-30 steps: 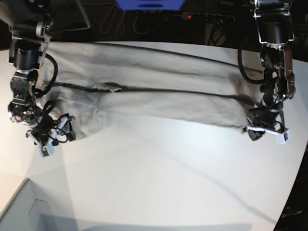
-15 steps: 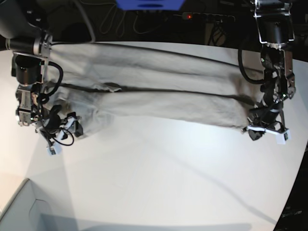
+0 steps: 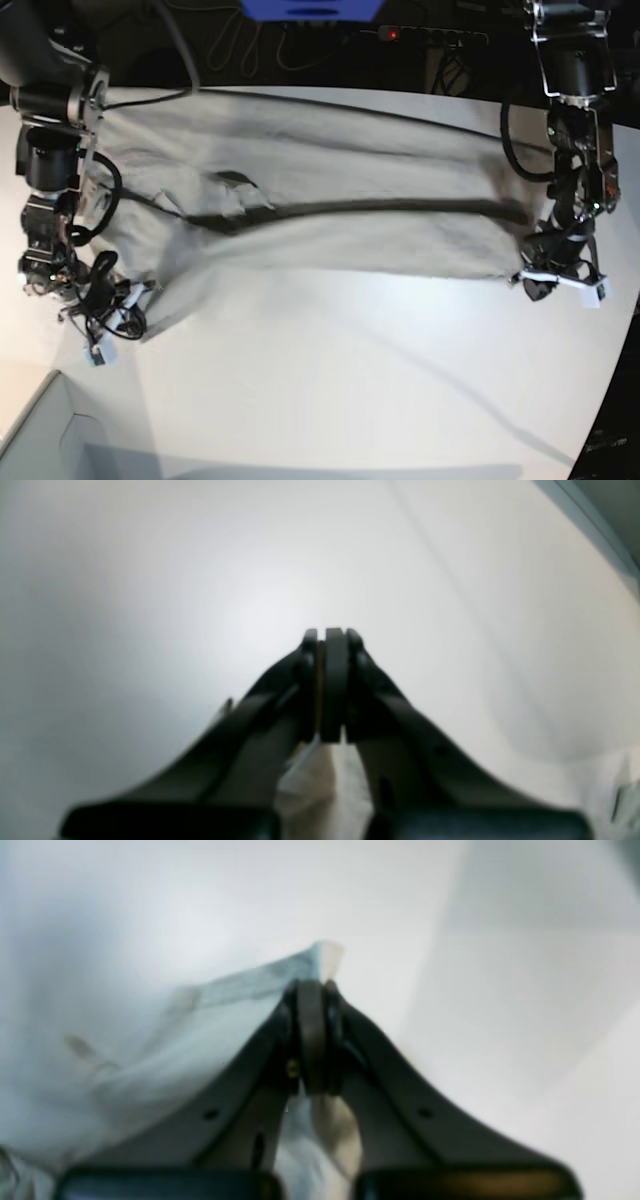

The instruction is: Layout the t-shirt on the table in an organized manner, then fold the t-shirt properly

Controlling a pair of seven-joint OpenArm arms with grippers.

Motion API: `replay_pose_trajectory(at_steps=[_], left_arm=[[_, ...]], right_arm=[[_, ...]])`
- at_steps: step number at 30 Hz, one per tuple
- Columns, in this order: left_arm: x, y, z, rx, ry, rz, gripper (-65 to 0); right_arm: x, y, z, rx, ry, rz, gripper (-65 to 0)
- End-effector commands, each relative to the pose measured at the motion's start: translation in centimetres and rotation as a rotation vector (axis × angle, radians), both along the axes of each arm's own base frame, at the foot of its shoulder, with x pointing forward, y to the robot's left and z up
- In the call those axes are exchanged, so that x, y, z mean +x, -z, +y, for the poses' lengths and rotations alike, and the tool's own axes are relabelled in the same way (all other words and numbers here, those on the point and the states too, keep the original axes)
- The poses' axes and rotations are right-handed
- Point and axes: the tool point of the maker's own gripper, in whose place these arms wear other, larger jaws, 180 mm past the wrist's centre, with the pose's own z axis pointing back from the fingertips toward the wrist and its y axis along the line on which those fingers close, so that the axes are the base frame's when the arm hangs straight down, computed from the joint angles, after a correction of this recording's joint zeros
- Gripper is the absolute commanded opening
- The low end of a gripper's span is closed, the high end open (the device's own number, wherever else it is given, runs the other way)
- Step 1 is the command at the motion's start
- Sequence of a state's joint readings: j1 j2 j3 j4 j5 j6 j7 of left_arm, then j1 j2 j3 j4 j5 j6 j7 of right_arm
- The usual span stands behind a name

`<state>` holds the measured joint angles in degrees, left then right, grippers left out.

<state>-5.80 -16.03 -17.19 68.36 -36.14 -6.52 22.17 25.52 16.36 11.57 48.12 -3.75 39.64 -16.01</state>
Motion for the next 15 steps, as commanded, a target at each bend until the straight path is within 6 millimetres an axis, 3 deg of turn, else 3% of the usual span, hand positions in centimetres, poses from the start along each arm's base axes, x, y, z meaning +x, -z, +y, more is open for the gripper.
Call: replay_pose_trajectory(at_steps=[1,10,15], left_arm=[[1.7,-2.8,0.7,0.016,-0.007,-0.085,-65.0],[4.3,-5.9,0.7,0.017,-0.008,-0.162,-65.0],[4.8,-6.6,0.7,0.024,-0.006,-0.178,-65.0]], right_arm=[[1.6,-2.9,-0.6,-0.001,0.002,-0.083,-65.0],[3.0,-8.5,-0.4,-0.08,-0.024,-0.208,-65.0],[2.2,-11.3,-0.9,-0.112,0.012,-0.276,-65.0]])
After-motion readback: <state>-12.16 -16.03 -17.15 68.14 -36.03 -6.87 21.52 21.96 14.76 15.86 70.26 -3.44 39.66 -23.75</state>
